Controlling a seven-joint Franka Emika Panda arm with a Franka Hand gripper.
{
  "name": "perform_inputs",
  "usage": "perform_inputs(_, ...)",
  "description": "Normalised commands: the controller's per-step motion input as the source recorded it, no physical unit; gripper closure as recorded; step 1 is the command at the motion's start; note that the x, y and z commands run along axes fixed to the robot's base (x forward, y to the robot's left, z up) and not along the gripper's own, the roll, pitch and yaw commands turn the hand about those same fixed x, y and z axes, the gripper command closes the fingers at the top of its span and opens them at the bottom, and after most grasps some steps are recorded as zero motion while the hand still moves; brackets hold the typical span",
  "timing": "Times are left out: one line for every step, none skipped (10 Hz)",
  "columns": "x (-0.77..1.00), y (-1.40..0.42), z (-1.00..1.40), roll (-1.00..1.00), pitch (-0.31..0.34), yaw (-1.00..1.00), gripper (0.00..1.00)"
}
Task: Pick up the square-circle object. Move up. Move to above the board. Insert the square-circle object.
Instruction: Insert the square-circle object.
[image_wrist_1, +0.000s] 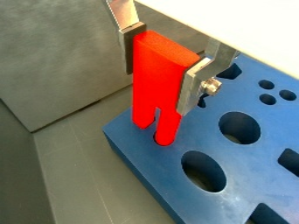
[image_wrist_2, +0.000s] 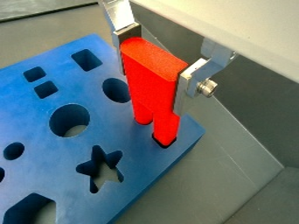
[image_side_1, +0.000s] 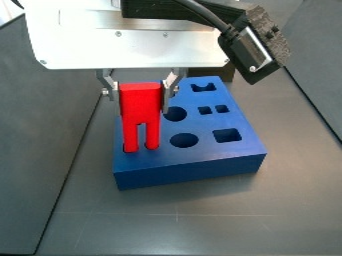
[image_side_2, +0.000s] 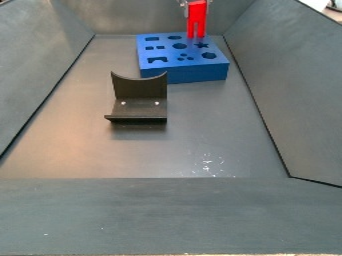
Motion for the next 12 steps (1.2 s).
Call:
perform_inputs(0.0, 0.0, 0.0, 0.0, 0.0, -0.06, 1.0)
perform_inputs(-0.01, 0.0, 0.0, 0.0, 0.0, -0.05, 1.0)
perform_inputs(-0.04, 0.0, -0.01, 0.0, 0.0, 0.0, 1.0)
perform_inputs(-0.17, -0.01, -0.13, 0.0, -0.086, 0.0, 1.0)
perform_inputs(-0.17, -0.04, -0.19, 0.03, -0.114, 0.0, 1.0)
perform_inputs(-0.16, -0.07, -0.18, 0.05, -0.111, 0.0, 1.0)
perform_inputs(-0.16, -0.05, -0.17, 0.04, -0.109, 0.0, 1.0)
perform_inputs(-0.13, -0.08, -0.11, 0.04, -0.104, 0.0, 1.0)
perform_inputs(0.0, -0.03, 0.07, 0.0, -0.137, 0.0, 1.0)
perform_inputs(-0.01, 0.0, 0.44, -0.07, -0.21, 0.0, 1.0)
perform_inputs(-0.23, 0.0, 0.25, 0.0, -0.186, 0.0, 1.0)
perform_inputs(-0.29, -0.14, 0.0, 0.16, -0.194, 0.0, 1.0)
